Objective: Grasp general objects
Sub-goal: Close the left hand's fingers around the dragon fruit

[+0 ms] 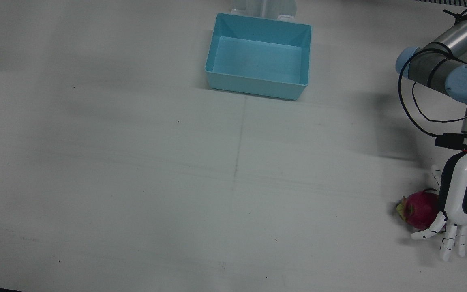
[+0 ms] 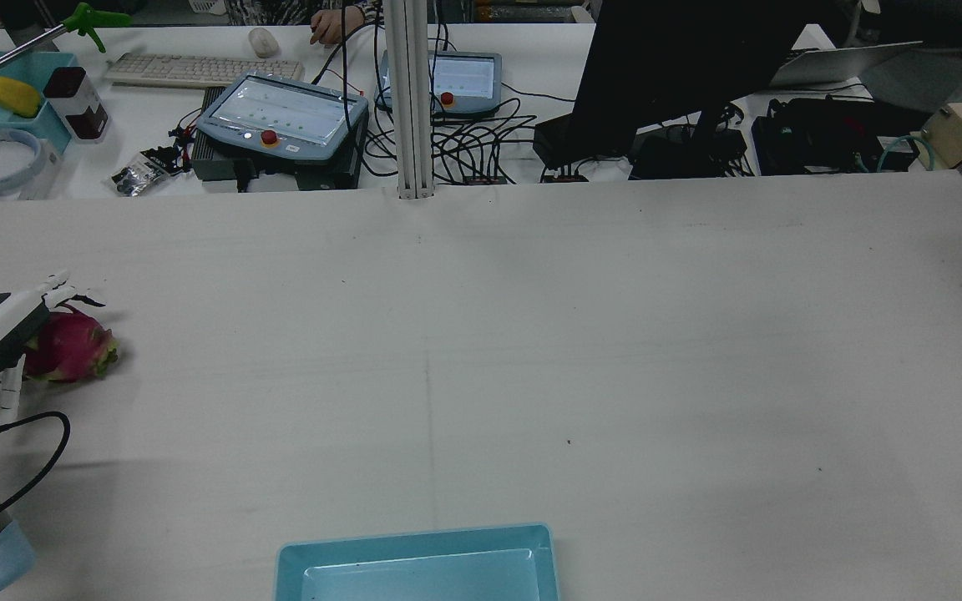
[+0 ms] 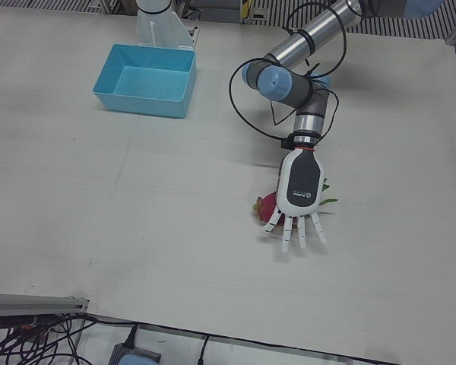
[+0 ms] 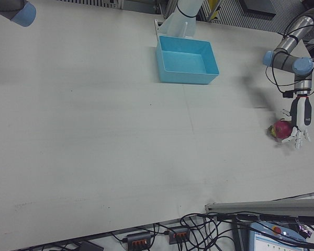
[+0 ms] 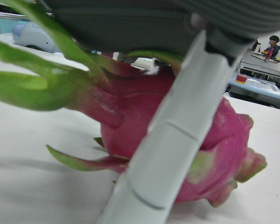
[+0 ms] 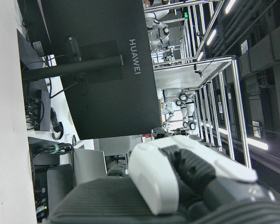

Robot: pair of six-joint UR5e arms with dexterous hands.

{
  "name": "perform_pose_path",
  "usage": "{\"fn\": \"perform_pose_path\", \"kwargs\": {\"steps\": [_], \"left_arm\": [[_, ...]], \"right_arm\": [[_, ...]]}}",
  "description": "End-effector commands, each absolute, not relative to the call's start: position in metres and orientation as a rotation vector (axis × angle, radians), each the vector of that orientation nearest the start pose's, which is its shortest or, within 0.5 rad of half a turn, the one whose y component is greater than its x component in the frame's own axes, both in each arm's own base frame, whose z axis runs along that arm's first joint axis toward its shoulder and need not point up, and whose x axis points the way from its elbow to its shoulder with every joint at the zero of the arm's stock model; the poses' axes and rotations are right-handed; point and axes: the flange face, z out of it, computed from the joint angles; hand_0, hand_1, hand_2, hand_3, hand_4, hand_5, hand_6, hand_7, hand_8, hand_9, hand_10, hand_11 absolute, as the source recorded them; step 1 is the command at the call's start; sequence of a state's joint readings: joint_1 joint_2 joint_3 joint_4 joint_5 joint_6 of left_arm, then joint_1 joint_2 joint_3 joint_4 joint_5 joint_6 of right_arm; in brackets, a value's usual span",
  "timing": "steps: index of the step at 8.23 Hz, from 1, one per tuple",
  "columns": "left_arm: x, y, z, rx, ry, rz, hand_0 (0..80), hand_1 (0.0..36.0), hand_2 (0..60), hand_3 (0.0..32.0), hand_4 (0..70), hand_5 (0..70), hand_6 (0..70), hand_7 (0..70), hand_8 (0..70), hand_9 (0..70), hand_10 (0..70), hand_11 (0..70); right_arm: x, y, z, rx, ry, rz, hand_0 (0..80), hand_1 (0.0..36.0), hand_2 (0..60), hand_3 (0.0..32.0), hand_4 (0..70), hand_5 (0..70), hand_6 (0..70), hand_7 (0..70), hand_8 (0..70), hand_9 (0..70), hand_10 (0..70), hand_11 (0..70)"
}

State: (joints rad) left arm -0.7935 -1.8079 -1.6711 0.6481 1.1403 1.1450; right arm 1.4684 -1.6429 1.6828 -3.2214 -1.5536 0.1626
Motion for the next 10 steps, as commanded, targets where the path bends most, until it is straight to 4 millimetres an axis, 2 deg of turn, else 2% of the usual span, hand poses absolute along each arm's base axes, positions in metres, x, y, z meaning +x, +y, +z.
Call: {"fn": "perform_pose_path", "kwargs": {"steps": [1,2,3,4,5,6,7,8,9,10], "left_arm": [[0.241,-0.496,0.571,0.665,1.236,-1.31,80.0,36.0,0.0,32.0,0.0,46.6,0.0,15.0,16.0,5.1,3.0,8.5],[0.249,-0.492,0.571,0.661,1.23,-1.301,80.0,36.0,0.0,26.0,0.0,58.8,0.0,23.9,19.1,11.1,8.6,17.1],[0.254,-0.49,0.569,0.655,1.233,-1.295,80.0,36.0,0.0,13.2,0.8,67.8,4.6,32.1,21.5,16.0,14.0,24.2],[0.254,-0.49,0.569,0.655,1.233,-1.295,80.0,36.0,1.2,2.2,8.5,70.0,11.0,39.2,25.0,20.8,18.8,31.1],[0.255,-0.49,0.568,0.656,1.234,-1.296,80.0,36.0,4.1,0.0,14.2,70.0,17.1,45.5,29.2,26.1,22.4,36.0],[0.25,-0.49,0.565,0.688,1.222,-1.314,80.0,36.0,6.1,0.0,17.8,70.0,21.7,52.1,33.6,32.3,23.6,37.6],[0.249,-0.491,0.56,0.702,1.211,-1.323,80.0,36.0,6.0,0.0,21.5,70.0,29.2,63.4,40.8,42.3,28.3,44.1],[0.25,-0.492,0.557,0.704,1.219,-1.324,80.0,36.0,10.7,0.0,26.0,70.0,38.3,70.0,49.6,54.8,34.8,52.1],[0.249,-0.491,0.558,0.704,1.217,-1.324,80.0,36.0,22.0,0.0,29.5,70.0,46.6,70.0,57.8,66.2,40.7,59.6],[0.249,-0.492,0.558,0.707,1.217,-1.325,80.0,36.0,39.5,0.0,30.3,70.0,52.2,70.0,63.7,70.0,45.0,65.8]], "right_arm": [[0.088,-0.468,0.674,0.263,2.123,-2.224,0.0,0.0,0.0,0.0,0.0,0.0,0.0,0.0,0.0,0.0,0.0,0.0],[0.088,-0.468,0.674,0.263,2.123,-2.224,0.0,0.0,0.0,0.0,0.0,0.0,0.0,0.0,0.0,0.0,0.0,0.0],[0.088,-0.468,0.674,0.263,2.123,-2.224,0.0,0.0,0.0,0.0,0.0,0.0,0.0,0.0,0.0,0.0,0.0,0.0],[0.087,-0.468,0.674,0.264,2.123,-2.225,0.0,0.0,0.0,0.0,0.0,0.0,0.0,0.0,0.0,0.0,0.0,0.0],[0.087,-0.468,0.674,0.264,2.123,-2.225,0.0,0.0,0.0,0.0,0.0,0.0,0.0,0.0,0.0,0.0,0.0,0.0],[0.087,-0.468,0.674,0.264,2.123,-2.225,0.0,0.0,0.0,0.0,0.0,0.0,0.0,0.0,0.0,0.0,0.0,0.0],[0.088,-0.468,0.674,0.263,2.123,-2.224,0.0,0.0,0.0,0.0,0.0,0.0,0.0,0.0,0.0,0.0,0.0,0.0],[0.088,-0.468,0.674,0.261,2.122,-2.223,0.0,0.0,0.0,0.0,0.0,0.0,0.0,0.0,0.0,0.0,0.0,0.0],[0.087,-0.468,0.674,0.264,2.123,-2.225,0.0,0.0,0.0,0.0,0.0,0.0,0.0,0.0,0.0,0.0,0.0,0.0],[0.088,-0.468,0.674,0.263,2.123,-2.224,0.0,0.0,0.0,0.0,0.0,0.0,0.0,0.0,0.0,0.0,0.0,0.0]]}}
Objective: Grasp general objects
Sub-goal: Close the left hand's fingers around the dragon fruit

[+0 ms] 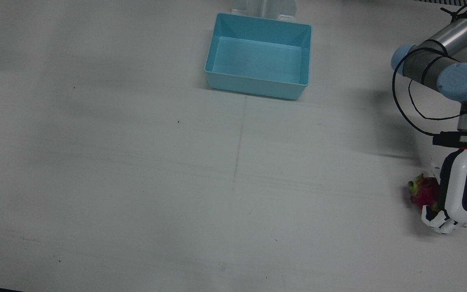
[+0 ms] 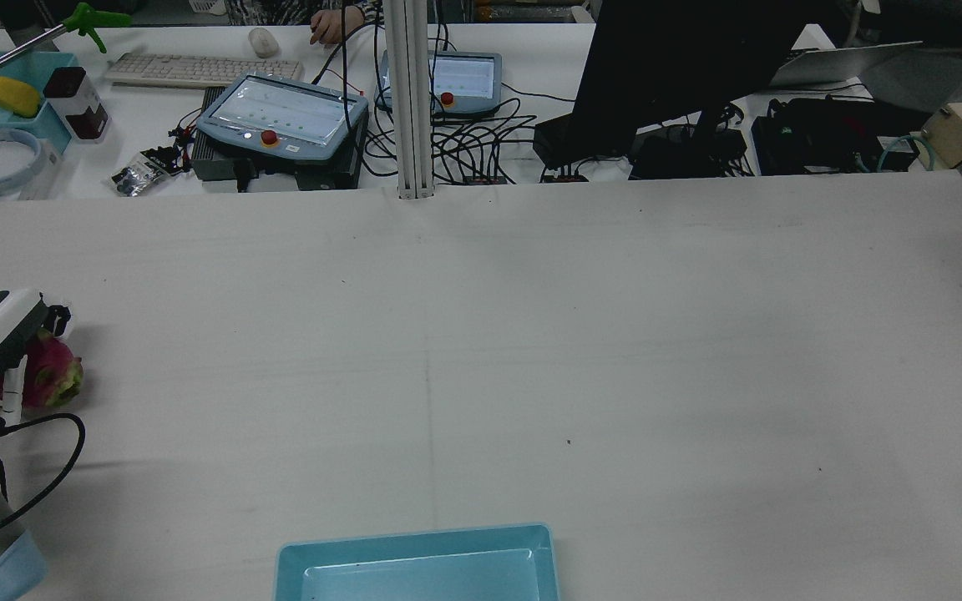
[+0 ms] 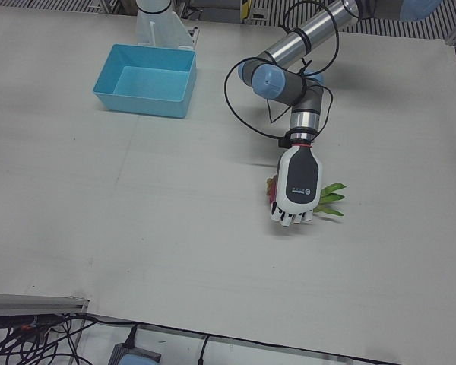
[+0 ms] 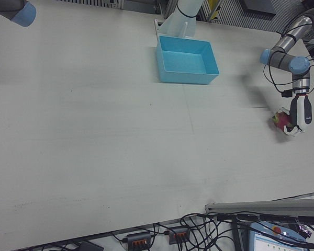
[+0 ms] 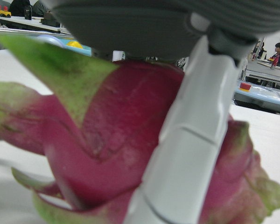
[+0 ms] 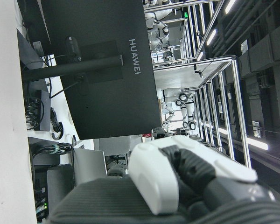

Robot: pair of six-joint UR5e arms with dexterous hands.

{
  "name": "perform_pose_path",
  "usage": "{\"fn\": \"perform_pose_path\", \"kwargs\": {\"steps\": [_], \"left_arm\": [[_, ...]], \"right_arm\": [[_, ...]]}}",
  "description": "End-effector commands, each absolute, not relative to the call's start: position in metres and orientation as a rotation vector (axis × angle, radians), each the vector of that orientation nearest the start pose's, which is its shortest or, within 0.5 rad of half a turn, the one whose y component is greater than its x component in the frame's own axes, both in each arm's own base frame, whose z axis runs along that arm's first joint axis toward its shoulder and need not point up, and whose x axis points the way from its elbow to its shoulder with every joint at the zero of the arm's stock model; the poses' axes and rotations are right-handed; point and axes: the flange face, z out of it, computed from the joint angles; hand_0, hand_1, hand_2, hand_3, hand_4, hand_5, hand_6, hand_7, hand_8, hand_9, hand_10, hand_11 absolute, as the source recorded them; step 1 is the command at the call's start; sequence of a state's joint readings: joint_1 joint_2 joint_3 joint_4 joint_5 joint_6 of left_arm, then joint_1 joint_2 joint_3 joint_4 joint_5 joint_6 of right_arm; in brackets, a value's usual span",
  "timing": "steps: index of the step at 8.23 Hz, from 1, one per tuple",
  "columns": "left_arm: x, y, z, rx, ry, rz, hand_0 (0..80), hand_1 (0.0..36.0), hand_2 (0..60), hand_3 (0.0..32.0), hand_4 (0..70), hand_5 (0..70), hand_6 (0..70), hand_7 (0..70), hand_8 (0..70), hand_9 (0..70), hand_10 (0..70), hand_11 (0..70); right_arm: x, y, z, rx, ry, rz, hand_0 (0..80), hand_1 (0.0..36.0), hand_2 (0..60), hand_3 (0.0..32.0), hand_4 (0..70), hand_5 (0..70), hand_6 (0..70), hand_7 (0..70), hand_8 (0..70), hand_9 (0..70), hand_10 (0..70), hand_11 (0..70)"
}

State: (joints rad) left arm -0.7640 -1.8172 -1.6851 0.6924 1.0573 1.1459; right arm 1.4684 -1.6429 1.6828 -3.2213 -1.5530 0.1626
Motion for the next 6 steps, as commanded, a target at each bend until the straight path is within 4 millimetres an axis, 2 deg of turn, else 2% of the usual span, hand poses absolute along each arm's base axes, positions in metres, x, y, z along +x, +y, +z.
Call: {"fn": "perform_pose_path", "kwargs": {"steps": [1,3,6], "left_arm": [[0.249,-0.492,0.557,0.707,1.218,-1.325,80.0,36.0,60.0,0.0,32.3,70.0,56.8,70.0,68.0,70.0,48.4,70.0],[0.25,-0.49,0.54,0.698,1.269,-1.322,80.0,36.0,60.0,0.0,33.4,70.0,61.8,70.0,70.0,70.0,52.4,70.0],[0.248,-0.48,0.478,0.643,1.404,-1.278,80.0,36.0,60.0,0.0,41.3,70.0,66.7,70.0,70.0,70.0,54.8,70.0]], "right_arm": [[0.088,-0.468,0.674,0.261,2.122,-2.223,0.0,0.0,0.0,0.0,0.0,0.0,0.0,0.0,0.0,0.0,0.0,0.0],[0.088,-0.468,0.674,0.261,2.122,-2.223,0.0,0.0,0.0,0.0,0.0,0.0,0.0,0.0,0.0,0.0,0.0,0.0],[0.087,-0.468,0.674,0.264,2.123,-2.225,0.0,0.0,0.0,0.0,0.0,0.0,0.0,0.0,0.0,0.0,0.0,0.0]]}}
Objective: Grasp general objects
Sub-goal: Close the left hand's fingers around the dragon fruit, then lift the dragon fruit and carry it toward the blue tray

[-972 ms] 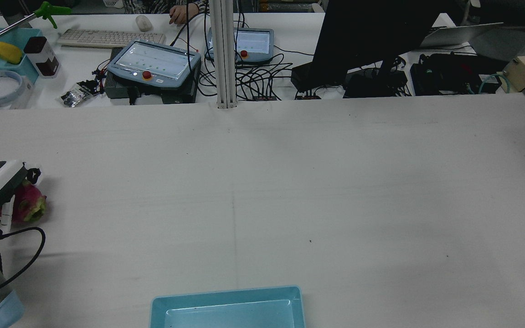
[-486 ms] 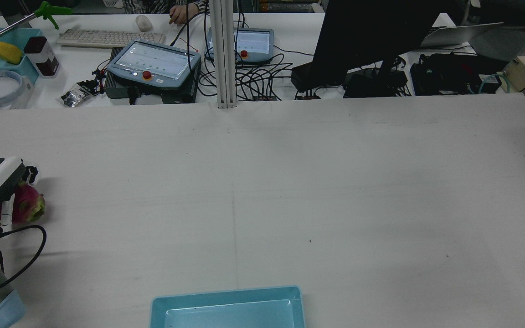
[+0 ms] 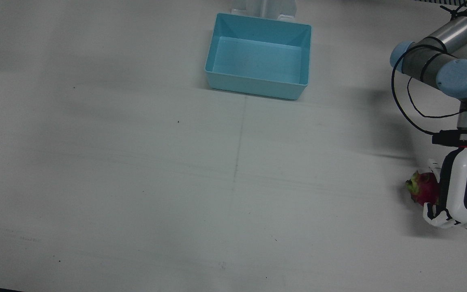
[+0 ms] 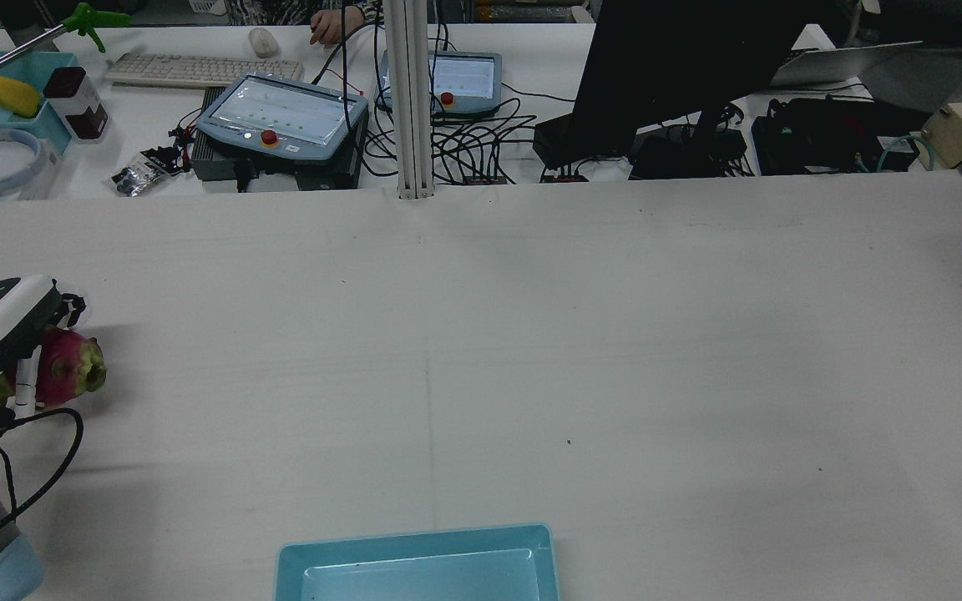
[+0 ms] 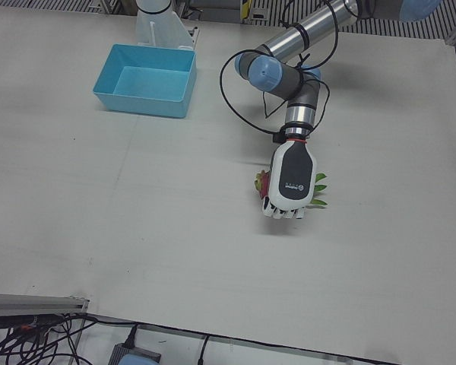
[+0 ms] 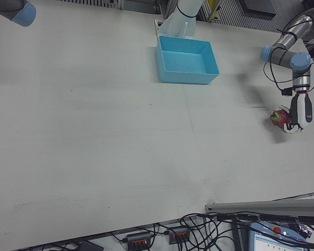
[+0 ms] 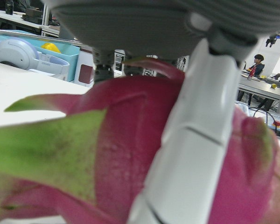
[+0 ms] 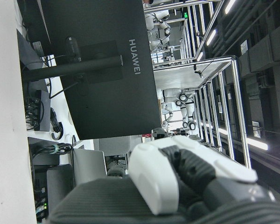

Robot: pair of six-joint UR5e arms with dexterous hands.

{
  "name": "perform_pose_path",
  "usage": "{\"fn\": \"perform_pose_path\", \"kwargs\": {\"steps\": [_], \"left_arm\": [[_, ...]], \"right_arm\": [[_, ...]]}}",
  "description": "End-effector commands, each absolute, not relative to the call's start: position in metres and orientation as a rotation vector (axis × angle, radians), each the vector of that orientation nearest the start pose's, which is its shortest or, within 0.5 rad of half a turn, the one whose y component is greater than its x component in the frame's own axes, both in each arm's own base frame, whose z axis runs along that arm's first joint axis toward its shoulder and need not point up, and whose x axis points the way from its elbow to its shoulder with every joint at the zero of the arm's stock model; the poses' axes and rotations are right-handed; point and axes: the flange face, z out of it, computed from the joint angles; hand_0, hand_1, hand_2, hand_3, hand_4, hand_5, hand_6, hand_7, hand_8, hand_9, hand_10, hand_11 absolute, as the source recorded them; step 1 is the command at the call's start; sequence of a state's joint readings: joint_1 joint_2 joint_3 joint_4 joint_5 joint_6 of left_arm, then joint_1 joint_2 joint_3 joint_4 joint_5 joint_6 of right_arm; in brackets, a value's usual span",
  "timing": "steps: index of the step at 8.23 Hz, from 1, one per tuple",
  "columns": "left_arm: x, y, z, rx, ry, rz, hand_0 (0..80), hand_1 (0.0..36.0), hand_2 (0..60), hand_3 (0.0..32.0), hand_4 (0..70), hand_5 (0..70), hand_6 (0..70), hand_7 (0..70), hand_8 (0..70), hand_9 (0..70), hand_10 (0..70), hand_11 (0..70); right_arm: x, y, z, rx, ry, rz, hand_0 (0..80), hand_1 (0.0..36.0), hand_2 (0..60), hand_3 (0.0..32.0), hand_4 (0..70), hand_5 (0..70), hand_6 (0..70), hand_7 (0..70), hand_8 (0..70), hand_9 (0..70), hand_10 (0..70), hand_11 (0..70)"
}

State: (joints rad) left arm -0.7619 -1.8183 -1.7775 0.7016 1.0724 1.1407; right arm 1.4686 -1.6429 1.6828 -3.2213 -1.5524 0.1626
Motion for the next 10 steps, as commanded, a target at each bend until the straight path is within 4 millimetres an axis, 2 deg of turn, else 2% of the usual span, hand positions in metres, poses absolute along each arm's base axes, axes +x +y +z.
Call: {"fn": "perform_pose_path", "kwargs": {"steps": [1,3,6,8,10], "left_arm": [[0.253,-0.483,0.451,0.623,1.438,-1.26,80.0,36.0,60.0,0.0,47.1,70.0,70.0,70.0,70.0,70.0,56.0,70.0],[0.272,-0.494,0.406,0.543,1.522,-1.188,80.0,36.0,60.0,0.0,54.3,70.0,70.0,70.0,70.0,70.0,57.9,70.0],[0.291,-0.5,0.338,0.461,1.618,-1.1,80.0,36.0,60.0,0.0,55.3,70.0,70.0,70.0,70.0,70.0,60.1,70.0],[0.309,-0.502,0.273,0.359,1.704,-0.977,80.0,36.0,60.0,0.0,57.4,70.0,70.0,70.0,70.0,70.0,60.9,70.0],[0.323,-0.491,0.218,0.264,1.745,-0.86,80.0,36.0,60.0,0.0,60.6,70.0,70.0,70.0,70.0,70.0,60.7,70.0]], "right_arm": [[0.087,-0.468,0.674,0.264,2.123,-2.225,0.0,0.0,0.0,0.0,0.0,0.0,0.0,0.0,0.0,0.0,0.0,0.0],[0.088,-0.468,0.674,0.263,2.123,-2.224,0.0,0.0,0.0,0.0,0.0,0.0,0.0,0.0,0.0,0.0,0.0,0.0],[0.087,-0.468,0.674,0.264,2.123,-2.225,0.0,0.0,0.0,0.0,0.0,0.0,0.0,0.0,0.0,0.0,0.0,0.0],[0.087,-0.468,0.674,0.264,2.123,-2.225,0.0,0.0,0.0,0.0,0.0,0.0,0.0,0.0,0.0,0.0,0.0,0.0],[0.088,-0.468,0.674,0.263,2.123,-2.224,0.0,0.0,0.0,0.0,0.0,0.0,0.0,0.0,0.0,0.0,0.0,0.0]]}}
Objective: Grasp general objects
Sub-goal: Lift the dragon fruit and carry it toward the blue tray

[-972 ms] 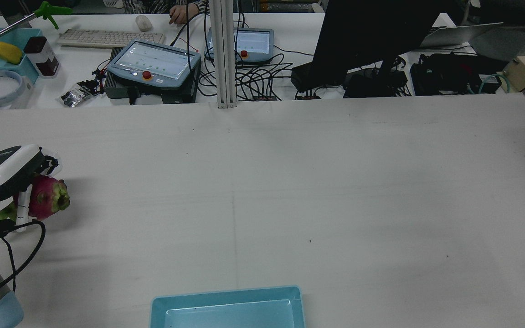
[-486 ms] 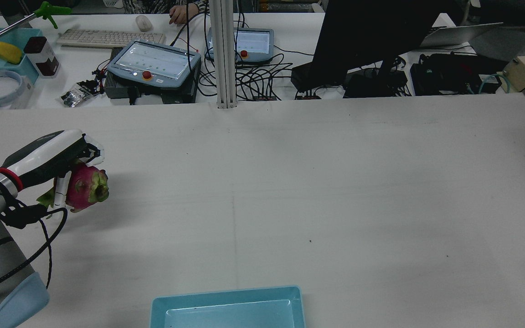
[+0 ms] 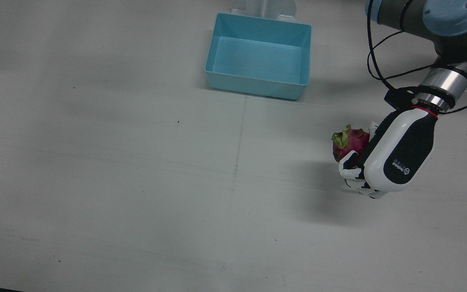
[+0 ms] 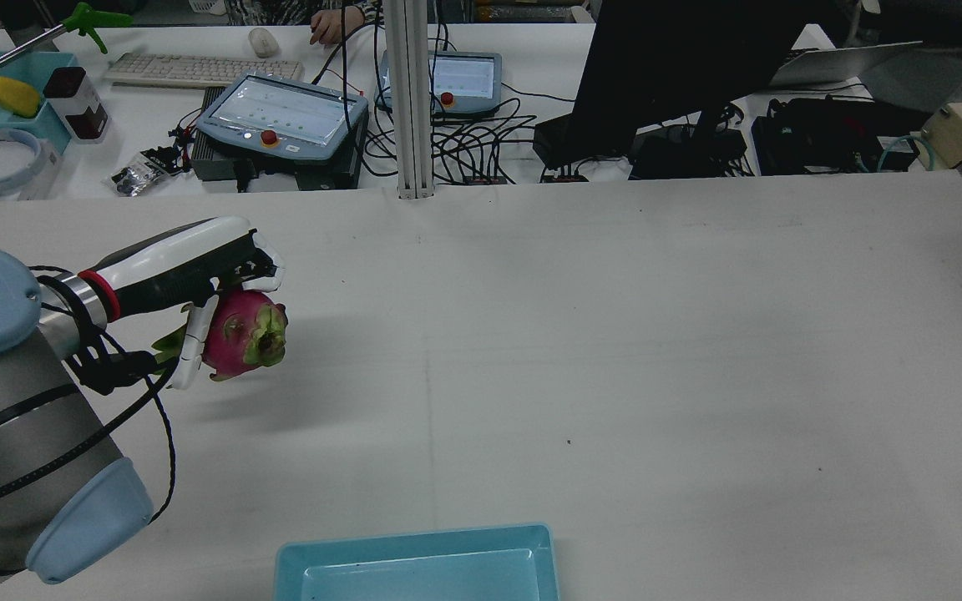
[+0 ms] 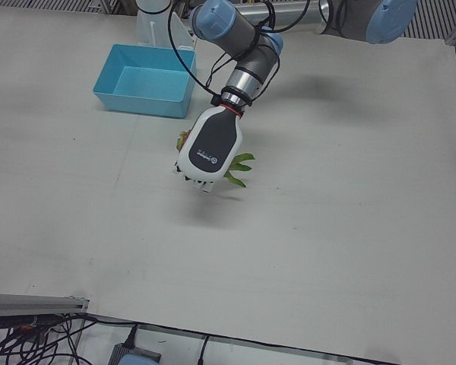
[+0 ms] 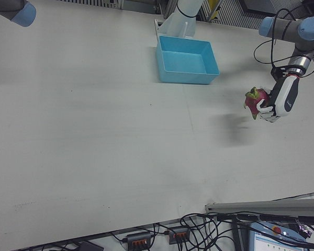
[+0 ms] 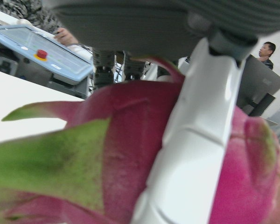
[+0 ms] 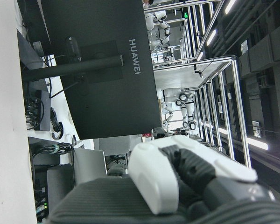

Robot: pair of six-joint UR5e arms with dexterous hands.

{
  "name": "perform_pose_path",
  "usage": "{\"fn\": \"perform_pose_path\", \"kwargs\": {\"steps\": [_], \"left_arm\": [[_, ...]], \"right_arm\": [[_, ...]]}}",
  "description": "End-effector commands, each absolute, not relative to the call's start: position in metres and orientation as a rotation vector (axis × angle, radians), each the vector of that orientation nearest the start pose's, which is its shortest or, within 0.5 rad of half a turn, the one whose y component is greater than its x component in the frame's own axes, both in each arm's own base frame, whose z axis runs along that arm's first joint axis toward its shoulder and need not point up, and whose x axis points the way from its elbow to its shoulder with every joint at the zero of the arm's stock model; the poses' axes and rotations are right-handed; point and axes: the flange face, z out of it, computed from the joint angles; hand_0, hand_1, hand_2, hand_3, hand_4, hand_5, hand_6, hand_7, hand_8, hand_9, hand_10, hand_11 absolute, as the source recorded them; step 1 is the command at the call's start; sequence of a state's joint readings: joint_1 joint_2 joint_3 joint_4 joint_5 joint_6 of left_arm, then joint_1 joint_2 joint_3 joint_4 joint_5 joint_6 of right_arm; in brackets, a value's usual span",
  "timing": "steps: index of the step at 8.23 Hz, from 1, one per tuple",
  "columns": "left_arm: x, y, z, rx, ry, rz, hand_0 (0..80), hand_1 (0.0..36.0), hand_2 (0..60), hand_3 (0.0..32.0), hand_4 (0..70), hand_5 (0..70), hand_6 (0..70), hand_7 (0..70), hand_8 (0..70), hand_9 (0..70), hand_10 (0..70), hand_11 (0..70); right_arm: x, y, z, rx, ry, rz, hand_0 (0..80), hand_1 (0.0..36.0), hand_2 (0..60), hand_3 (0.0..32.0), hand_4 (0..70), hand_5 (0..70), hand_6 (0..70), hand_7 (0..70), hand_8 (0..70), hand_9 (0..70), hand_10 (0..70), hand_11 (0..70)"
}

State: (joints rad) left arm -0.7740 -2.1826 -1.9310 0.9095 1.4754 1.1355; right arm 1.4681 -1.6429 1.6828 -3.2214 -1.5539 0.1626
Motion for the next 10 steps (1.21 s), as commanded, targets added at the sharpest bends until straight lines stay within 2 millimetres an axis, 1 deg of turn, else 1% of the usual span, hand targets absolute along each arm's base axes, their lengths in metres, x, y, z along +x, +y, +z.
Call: {"fn": "perform_pose_path", "kwargs": {"steps": [1,2,3,4,5,6,7,8,9,10], "left_arm": [[0.331,-0.484,0.203,0.206,1.761,-0.788,80.0,36.0,60.0,0.0,61.6,70.0,70.0,70.0,70.0,70.0,61.5,70.0],[0.329,-0.471,0.191,0.149,1.762,-0.721,80.0,36.0,60.0,0.0,63.1,70.0,70.0,70.0,70.0,70.0,62.2,70.0],[0.347,-0.444,0.189,0.058,1.74,-0.648,80.0,36.0,60.0,0.0,63.8,70.0,70.0,70.0,70.0,70.0,62.5,70.0],[0.387,-0.405,0.186,-0.037,1.729,-0.567,80.0,36.0,60.0,0.0,65.5,70.0,70.0,70.0,70.0,70.0,62.7,70.0],[0.412,-0.365,0.178,-0.105,1.731,-0.506,80.0,36.0,60.0,0.0,65.7,70.0,70.0,70.0,70.0,70.0,61.6,70.0],[0.412,-0.336,0.158,-0.143,1.741,-0.468,80.0,36.0,60.0,0.0,65.7,70.0,70.0,70.0,70.0,70.0,59.5,70.0],[0.402,-0.329,0.138,-0.147,1.748,-0.461,80.0,36.0,60.0,0.0,65.5,70.0,70.0,70.0,70.0,70.0,56.8,70.0],[0.395,-0.331,0.123,-0.14,1.764,-0.456,80.0,36.0,60.0,0.0,66.9,70.0,70.0,70.0,70.0,70.0,55.2,70.0],[0.398,-0.329,0.123,-0.147,1.759,-0.452,80.0,36.0,60.0,0.0,70.0,70.0,70.0,70.0,70.0,70.0,52.9,70.0],[0.402,-0.326,0.126,-0.159,1.749,-0.445,80.0,36.0,60.0,0.0,70.0,70.0,70.0,70.0,70.0,70.0,51.5,70.0]], "right_arm": [[0.088,-0.468,0.674,0.261,2.122,-2.223,0.0,0.0,0.0,0.0,0.0,0.0,0.0,0.0,0.0,0.0,0.0,0.0],[0.087,-0.468,0.674,0.264,2.123,-2.225,0.0,0.0,0.0,0.0,0.0,0.0,0.0,0.0,0.0,0.0,0.0,0.0],[0.088,-0.468,0.674,0.263,2.123,-2.224,0.0,0.0,0.0,0.0,0.0,0.0,0.0,0.0,0.0,0.0,0.0,0.0],[0.087,-0.468,0.674,0.264,2.123,-2.225,0.0,0.0,0.0,0.0,0.0,0.0,0.0,0.0,0.0,0.0,0.0,0.0],[0.088,-0.468,0.674,0.263,2.123,-2.224,0.0,0.0,0.0,0.0,0.0,0.0,0.0,0.0,0.0,0.0,0.0,0.0],[0.088,-0.468,0.674,0.263,2.123,-2.224,0.0,0.0,0.0,0.0,0.0,0.0,0.0,0.0,0.0,0.0,0.0,0.0],[0.088,-0.468,0.674,0.261,2.122,-2.223,0.0,0.0,0.0,0.0,0.0,0.0,0.0,0.0,0.0,0.0,0.0,0.0],[0.088,-0.468,0.674,0.263,2.123,-2.224,0.0,0.0,0.0,0.0,0.0,0.0,0.0,0.0,0.0,0.0,0.0,0.0],[0.088,-0.468,0.674,0.261,2.122,-2.223,0.0,0.0,0.0,0.0,0.0,0.0,0.0,0.0,0.0,0.0,0.0,0.0],[0.088,-0.468,0.674,0.261,2.122,-2.223,0.0,0.0,0.0,0.0,0.0,0.0,0.0,0.0,0.0,0.0,0.0,0.0]]}}
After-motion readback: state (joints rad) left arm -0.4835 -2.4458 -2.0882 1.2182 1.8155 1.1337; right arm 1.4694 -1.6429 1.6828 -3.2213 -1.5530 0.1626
